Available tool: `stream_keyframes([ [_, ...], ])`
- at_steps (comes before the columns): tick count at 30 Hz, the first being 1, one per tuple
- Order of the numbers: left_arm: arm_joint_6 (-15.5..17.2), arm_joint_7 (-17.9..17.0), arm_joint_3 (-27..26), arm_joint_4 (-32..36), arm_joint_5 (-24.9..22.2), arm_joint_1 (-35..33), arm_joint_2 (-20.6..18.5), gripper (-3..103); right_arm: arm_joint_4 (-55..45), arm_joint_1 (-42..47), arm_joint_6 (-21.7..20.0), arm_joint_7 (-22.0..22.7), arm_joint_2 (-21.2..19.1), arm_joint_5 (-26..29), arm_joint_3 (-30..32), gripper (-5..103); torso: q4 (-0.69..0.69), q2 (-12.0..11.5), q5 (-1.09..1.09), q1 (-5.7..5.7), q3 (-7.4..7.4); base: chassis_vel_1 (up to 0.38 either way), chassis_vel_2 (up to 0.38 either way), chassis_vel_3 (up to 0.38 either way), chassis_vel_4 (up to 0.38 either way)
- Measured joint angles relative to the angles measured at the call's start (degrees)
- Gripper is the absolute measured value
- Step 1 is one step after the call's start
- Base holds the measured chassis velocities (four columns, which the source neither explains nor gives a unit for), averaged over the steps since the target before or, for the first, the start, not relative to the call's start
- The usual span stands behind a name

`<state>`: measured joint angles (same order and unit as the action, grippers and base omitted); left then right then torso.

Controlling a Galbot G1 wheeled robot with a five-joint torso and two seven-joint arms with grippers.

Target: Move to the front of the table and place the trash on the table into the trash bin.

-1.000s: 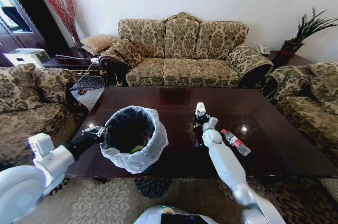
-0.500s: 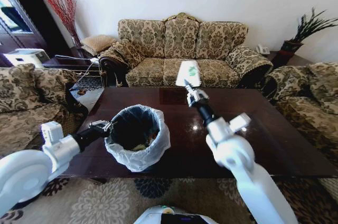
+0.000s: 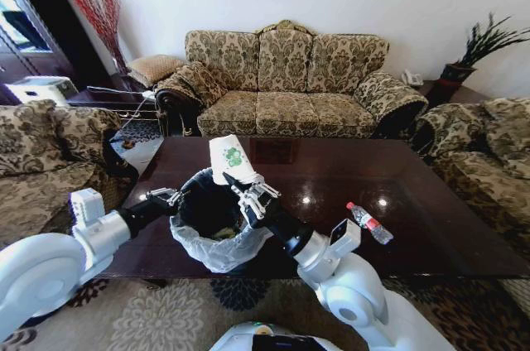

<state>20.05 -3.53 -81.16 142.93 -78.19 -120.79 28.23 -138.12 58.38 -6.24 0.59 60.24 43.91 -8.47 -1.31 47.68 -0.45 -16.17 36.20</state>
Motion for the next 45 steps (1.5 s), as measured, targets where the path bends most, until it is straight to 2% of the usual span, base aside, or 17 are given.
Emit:
stream_keyframes([
  [4, 0.0, 0.0, 0.1, 0.1, 0.1, 0.0, 0.0, 1, 0.7, -0.3, 0.3, -0.2, 0.0, -0.3, -0.1, 36, 0.01, 0.0, 0.00, 0.00, 0.00, 0.000, 0.000, 0.000, 0.000],
  [6, 0.0, 0.1, 0.2, 0.3, 0.1, 0.1, 0.2, 1, 1.0, -0.3, 0.3, -0.4, 0.1, -0.5, -0.1, 47, 0.01, 0.0, 0.00, 0.00, 0.00, 0.000, 0.000, 0.000, 0.000],
  [7, 0.0, 0.1, 0.2, 0.3, 0.1, 0.1, 0.2, 1, 1.0, -0.3, 0.3, -0.4, 0.1, -0.5, -0.1, 47, 0.01, 0.0, 0.00, 0.00, 0.00, 0.000, 0.000, 0.000, 0.000],
  [10, 0.1, 0.1, 0.3, 0.3, 0.2, -0.1, 0.5, 1, 1.3, -0.4, 0.4, -0.5, 0.1, -0.7, -0.3, 63, 0.01, 0.0, 0.00, -0.01, 0.00, 0.000, 0.000, 0.000, 0.000],
  [12, 0.1, 0.1, 0.3, 0.3, 0.2, -0.1, 0.6, 1, 1.3, -0.4, 0.4, -0.6, 0.1, -0.7, -0.3, 63, 0.01, 0.0, 0.00, -0.01, 0.00, 0.000, 0.000, 0.000, 0.000],
  [13, 0.1, 0.1, 0.3, 0.3, 0.2, -0.1, 0.7, 1, 1.3, -0.3, 0.4, -0.7, 0.2, -0.8, -0.3, 74, 0.01, 0.0, 0.00, -0.01, 0.00, 0.000, 0.000, 0.000, 0.000],
  [17, 0.1, 0.1, 0.3, 0.3, 0.3, -0.1, 1.0, 1, 0.6, 0.4, 1.2, -1.3, 0.4, -0.9, 0.9, 85, 0.01, 0.0, 0.00, -0.01, 0.00, 0.000, 0.000, 0.000, 0.000],
  [19, 0.1, 0.1, 0.2, 0.4, 0.3, -0.1, 1.3, 1, 0.3, 1.0, 2.4, -2.6, 0.7, -2.2, 2.3, 91, 0.01, 0.0, 0.00, -0.01, 0.00, 0.000, 0.000, 0.000, 0.000],
  [21, 0.1, 0.1, 0.0, 0.4, 0.8, -0.4, 2.0, 1, -0.6, 3.1, 6.8, -5.0, 1.7, -9.1, 6.4, 98, 0.01, 0.0, 0.00, -0.01, 0.00, 0.000, 0.000, 0.000, 0.000],
  [22, 0.1, 0.1, 0.0, 0.4, 1.0, -0.5, 2.3, 1, -1.2, 4.6, 8.7, -4.7, 1.9, -12.3, 8.3, 99, -0.01, 0.0, 0.00, -0.01, 0.00, 0.000, 0.000, 0.000, 0.000],
  [23, 0.1, 0.1, 0.0, 0.4, 1.0, -0.5, 2.3, 1, -1.2, 4.6, 8.7, -4.7, 1.9, -12.3, 8.3, 99, -0.01, 0.0, 0.00, -0.01, 0.00, 0.000, 0.000, 0.000, 0.000],
  [25, 0.1, 0.2, -0.2, 0.4, 1.3, -0.6, 2.8, 1, -2.0, 10.2, 12.1, -1.6, 1.8, -18.1, 13.2, 100, 0.00, 0.0, 0.00, -0.01, 0.00, 0.000, 0.000, 0.000, 0.000],
  [27, 0.1, 0.2, -0.2, 0.4, 1.4, -0.5, 2.9, 1, -1.9, 13.0, 12.8, 0.4, 1.7, -19.7, 15.4, 100, 0.01, 0.0, 0.00, 0.00, 0.00, 0.000, 0.000, 0.000, 0.000],
  [29, 0.1, 0.3, 0.1, 0.3, 1.5, 0.0, 3.4, 1, 0.6, 19.1, 13.8, 5.9, 2.8, -22.2, 20.9, 100, 0.03, 0.0, 0.02, 0.00, -0.01, 0.000, 0.000, 0.000, 0.000],
  [33, 0.0, 0.7, 0.6, 0.3, 2.1, 0.1, 4.1, 1, 7.3, 25.4, 15.0, 8.9, 4.6, -21.6, 27.1, 100, 0.02, 0.0, 0.01, 0.00, 0.00, 0.000, 0.000, 0.000, 0.000],
  [40, -0.3, 1.3, 1.1, 0.3, 3.1, 0.2, 5.9, 1, 12.7, 30.7, 14.5, 11.3, 7.7, -16.1, 31.6, 100, 0.00, 0.0, -0.01, 0.00, 0.00, -0.008, -0.014, 0.010, 0.015],
  [45, -0.5, 1.5, 1.4, 0.3, 3.6, 0.3, 6.8, 1, 14.8, 30.9, 14.0, 11.6, 9.4, -15.2, 33.4, 100, 0.01, 0.0, -0.02, 0.00, -0.01, -0.067, -0.081, 0.094, 0.092],
])
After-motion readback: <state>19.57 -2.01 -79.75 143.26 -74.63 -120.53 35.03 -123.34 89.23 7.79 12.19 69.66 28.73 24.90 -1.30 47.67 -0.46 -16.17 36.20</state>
